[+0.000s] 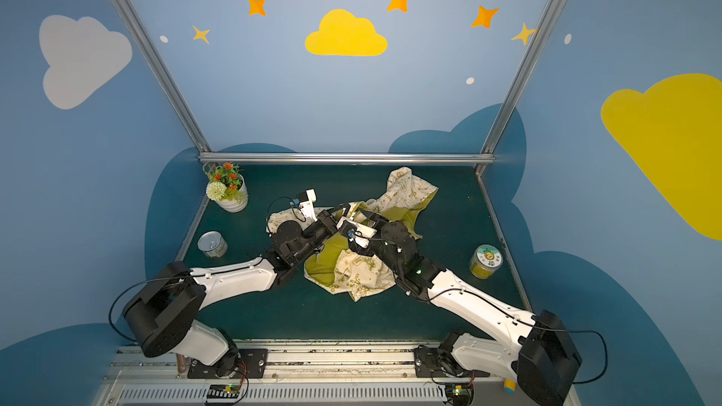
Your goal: Zip up the jacket
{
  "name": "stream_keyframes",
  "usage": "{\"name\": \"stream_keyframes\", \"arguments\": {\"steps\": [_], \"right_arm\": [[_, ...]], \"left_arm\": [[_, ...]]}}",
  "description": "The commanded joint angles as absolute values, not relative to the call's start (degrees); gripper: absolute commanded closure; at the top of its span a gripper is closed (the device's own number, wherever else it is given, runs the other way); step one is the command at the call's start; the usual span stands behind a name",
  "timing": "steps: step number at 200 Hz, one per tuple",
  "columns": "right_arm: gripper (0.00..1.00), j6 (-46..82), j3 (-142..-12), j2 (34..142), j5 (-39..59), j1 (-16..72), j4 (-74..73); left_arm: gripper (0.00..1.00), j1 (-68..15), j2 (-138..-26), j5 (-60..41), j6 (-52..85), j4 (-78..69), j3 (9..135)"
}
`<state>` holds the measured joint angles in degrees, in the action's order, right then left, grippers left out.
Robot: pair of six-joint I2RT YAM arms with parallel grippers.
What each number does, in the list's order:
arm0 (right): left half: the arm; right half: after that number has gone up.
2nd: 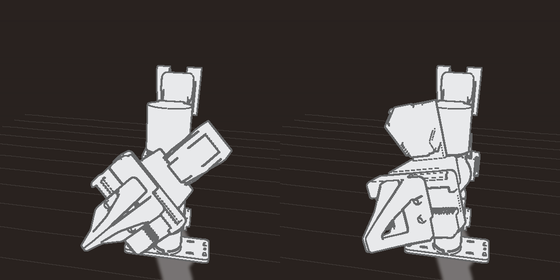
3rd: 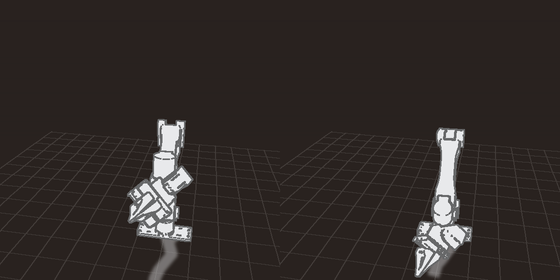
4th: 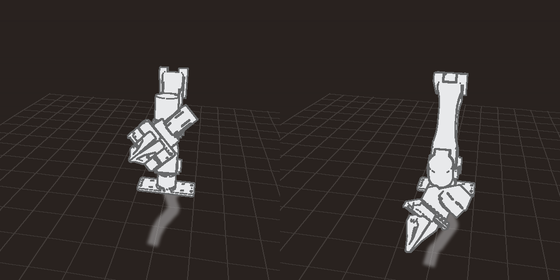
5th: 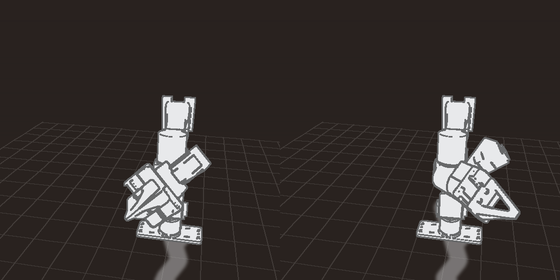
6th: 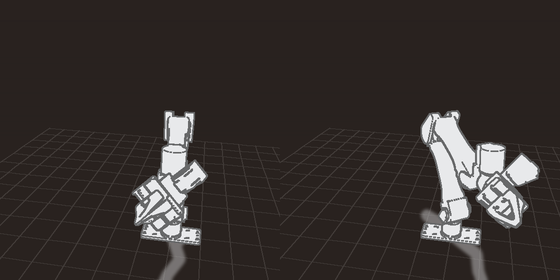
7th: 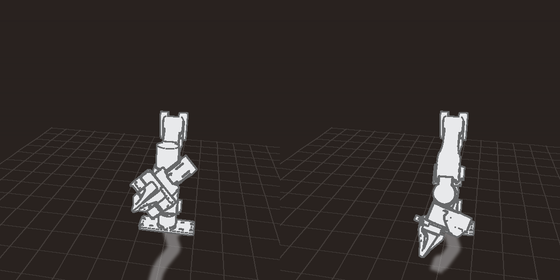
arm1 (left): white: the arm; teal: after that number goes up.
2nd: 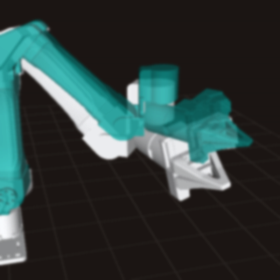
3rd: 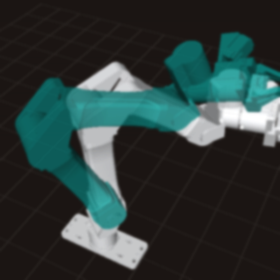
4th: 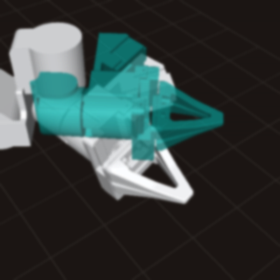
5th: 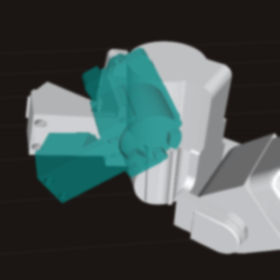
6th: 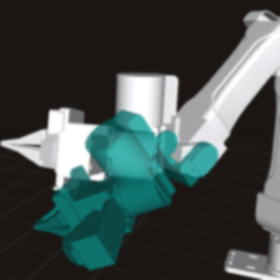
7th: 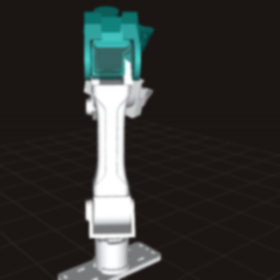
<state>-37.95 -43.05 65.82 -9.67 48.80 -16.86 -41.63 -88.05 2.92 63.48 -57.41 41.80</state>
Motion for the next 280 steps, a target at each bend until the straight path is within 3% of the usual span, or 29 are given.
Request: {"name": "stream_keyframes", "arguments": {"steps": [1, 47, 88, 147, 159, 182, 280], "right_arm": [[0.31, -37.88, -44.99, 67.33, -10.67, 49.09, -19.75], [0.41, -37.88, -45.34, 68.47, -11.17, 49.13, -20.42], [0.62, -36.84, -45.64, 67.52, -10.08, 49.14, -17.91], [0.72, -36.34, -45.27, 66.76, -9.77, 49.13, -18.02], [0.78, -36.3, -45.26, 66.73, -9.93, 49.14, -18.02], [1.0, -36.31, -45.11, 66.87, -10.08, 49.09, -18.06], [1.0, -34.21, -45.43, 67.32, -13.53, 48.78, -19.77]], "left_arm": [[0.97, -41.57, -86.39, 3.05, 63.63, -58.93, 40.99], [0.97, -41.57, -85.81, 3.82, 63.2, -59.31, 40.03], [0.97, -41.57, -85.92, 3.96, 63.24, -59.68, 39.9], [0.97, -41.53, -86.13, 3.86, 63.36, -59.72, 40.12], [0.97, -41.57, -86.14, 3.87, 63.37, -59.73, 40.16], [0.97, -41.53, -86.13, 3.96, 63.11, -59.53, 40.25], [0.97, -41.65, -84.69, 3.87, 62.18, -56.73, 40.33]]}}
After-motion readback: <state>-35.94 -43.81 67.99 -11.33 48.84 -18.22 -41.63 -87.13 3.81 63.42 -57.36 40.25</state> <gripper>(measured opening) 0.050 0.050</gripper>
